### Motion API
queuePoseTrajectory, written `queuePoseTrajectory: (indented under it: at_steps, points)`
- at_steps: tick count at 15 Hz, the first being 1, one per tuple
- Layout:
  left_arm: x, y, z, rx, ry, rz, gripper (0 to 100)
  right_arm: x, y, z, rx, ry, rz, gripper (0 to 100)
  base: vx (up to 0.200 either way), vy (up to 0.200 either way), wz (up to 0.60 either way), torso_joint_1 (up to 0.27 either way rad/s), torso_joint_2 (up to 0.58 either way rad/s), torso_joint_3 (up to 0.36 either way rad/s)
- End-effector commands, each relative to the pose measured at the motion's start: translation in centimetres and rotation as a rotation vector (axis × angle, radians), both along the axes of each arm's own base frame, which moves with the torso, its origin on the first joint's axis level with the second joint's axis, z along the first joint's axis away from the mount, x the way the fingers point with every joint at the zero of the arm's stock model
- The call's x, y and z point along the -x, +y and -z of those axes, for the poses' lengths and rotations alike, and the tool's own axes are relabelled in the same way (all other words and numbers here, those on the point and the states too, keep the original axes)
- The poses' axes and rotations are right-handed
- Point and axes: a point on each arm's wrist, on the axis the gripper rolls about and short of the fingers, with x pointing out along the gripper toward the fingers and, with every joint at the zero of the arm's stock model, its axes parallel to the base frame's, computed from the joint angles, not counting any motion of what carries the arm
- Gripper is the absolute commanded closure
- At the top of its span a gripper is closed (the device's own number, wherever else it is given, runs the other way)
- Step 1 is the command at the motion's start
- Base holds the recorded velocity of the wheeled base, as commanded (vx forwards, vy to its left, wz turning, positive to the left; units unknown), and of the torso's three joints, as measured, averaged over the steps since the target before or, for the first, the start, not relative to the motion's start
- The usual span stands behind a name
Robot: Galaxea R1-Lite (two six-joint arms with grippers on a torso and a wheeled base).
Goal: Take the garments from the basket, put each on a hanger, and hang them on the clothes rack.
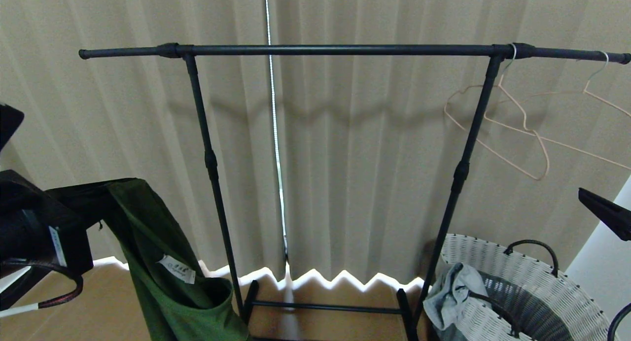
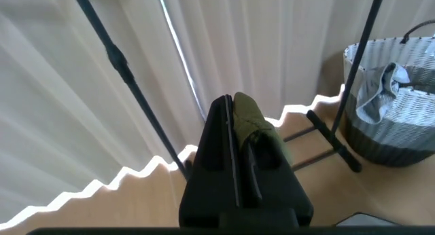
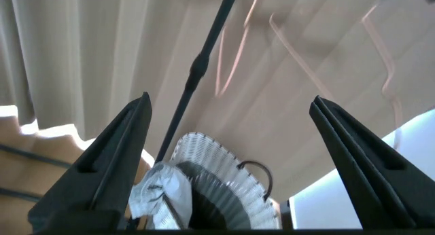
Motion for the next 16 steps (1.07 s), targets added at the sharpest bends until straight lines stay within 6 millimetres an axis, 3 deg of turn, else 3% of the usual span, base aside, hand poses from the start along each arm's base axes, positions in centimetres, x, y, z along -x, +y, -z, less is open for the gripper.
queuePoseTrajectory:
  at_steps: [1, 8, 16]
  points:
    - [0.55, 0.24, 0.05, 0.004, -0.013, 0.0, 100, -0.07, 0.01, 0.09, 0.0, 0.004, -0.002, 0, 0.0, 0.0, 0.0, 0.207, -0.47, -0.276]
    - [0.59, 0.37, 0.83, 0.025, -0.058, -0.008, 100, -0.12, -0.02, 0.22, 0.0, 0.01, 0.0, 0, 0.0, 0.0, 0.0, 0.198, -0.46, -0.257]
    - [0.74, 0.46, 0.9, 0.031, -0.07, -0.012, 100, -0.11, -0.02, 0.34, 0.001, 0.016, -0.001, 0, 0.0, 0.0, 0.0, 0.016, -0.03, -0.016]
